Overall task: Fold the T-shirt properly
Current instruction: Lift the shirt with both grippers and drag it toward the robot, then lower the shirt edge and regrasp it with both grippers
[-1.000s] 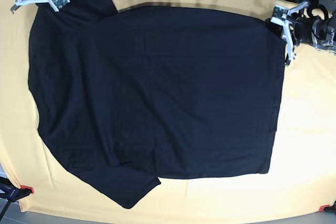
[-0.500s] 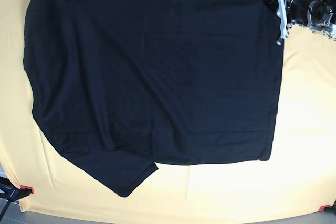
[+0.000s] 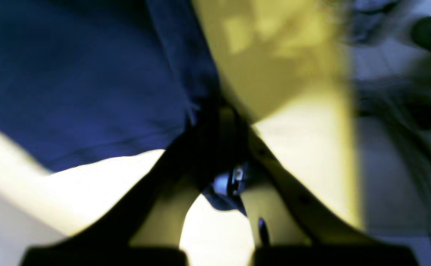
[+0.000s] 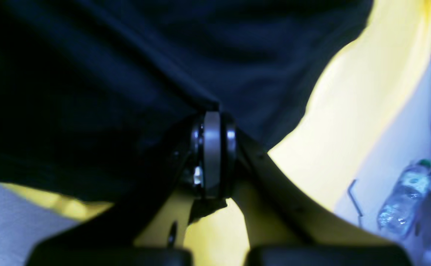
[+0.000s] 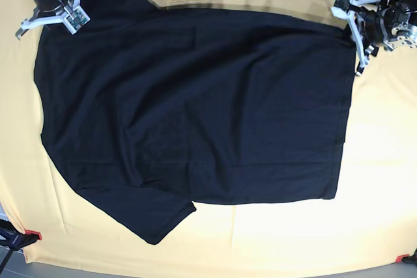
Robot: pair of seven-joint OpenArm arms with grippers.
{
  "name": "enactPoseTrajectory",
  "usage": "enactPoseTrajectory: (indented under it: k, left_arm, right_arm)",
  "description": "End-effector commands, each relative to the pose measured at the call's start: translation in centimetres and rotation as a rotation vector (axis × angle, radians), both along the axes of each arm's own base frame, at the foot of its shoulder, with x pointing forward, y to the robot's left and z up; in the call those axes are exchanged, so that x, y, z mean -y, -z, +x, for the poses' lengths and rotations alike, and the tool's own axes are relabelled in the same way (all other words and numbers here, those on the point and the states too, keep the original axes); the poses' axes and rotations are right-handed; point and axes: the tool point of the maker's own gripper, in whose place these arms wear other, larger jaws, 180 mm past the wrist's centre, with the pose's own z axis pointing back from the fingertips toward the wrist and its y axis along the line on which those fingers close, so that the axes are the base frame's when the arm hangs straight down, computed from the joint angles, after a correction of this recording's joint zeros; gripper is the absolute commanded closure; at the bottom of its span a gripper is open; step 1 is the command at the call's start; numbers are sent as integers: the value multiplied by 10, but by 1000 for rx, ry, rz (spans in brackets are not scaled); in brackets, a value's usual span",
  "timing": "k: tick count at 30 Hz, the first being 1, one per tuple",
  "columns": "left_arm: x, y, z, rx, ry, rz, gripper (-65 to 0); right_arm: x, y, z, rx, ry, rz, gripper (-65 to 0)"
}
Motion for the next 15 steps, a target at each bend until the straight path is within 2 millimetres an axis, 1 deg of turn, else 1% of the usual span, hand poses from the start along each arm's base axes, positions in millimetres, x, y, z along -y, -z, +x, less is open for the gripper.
enactPoseTrajectory:
  k: [1, 3, 5, 7, 9, 11, 15]
  left_arm:
    - [4, -7, 8, 36, 11, -20, 0]
    - [17, -7, 11, 65, 9, -83, 0]
    - [28, -7, 9, 62, 30, -133, 0]
    - [33, -7, 9, 72, 57, -149, 0]
    - [35, -10, 16, 103, 66, -148, 0]
    - [37, -15, 26, 138, 63, -156, 0]
    - [45, -30, 53, 237, 43, -199, 0]
  right_arm:
    - [6, -9, 5, 30, 0, -31, 0]
    - [18, -15, 10, 44, 6, -66, 0]
    - [30, -23, 15, 63, 11, -102, 0]
    - [40, -33, 22, 92, 24, -111, 0]
    - [44, -42, 28, 129, 34, -92, 0]
    - [38, -48, 35, 158, 14, -40, 0]
    - [18, -48, 40, 147, -28, 79, 0]
